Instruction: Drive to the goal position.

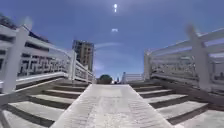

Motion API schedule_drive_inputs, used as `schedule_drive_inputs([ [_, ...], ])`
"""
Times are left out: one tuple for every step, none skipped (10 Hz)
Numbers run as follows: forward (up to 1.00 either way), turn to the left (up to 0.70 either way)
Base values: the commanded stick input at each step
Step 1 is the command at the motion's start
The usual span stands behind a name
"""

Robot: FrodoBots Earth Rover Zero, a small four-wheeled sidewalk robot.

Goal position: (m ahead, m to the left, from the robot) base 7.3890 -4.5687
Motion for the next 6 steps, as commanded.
schedule_drive_inputs([
  [0.66, 0.00],
  [0.70, 0.00],
  [0.70, 0.00],
  [0.70, 0.00],
  [0.70, 0.00],
  [0.70, 0.00],
])
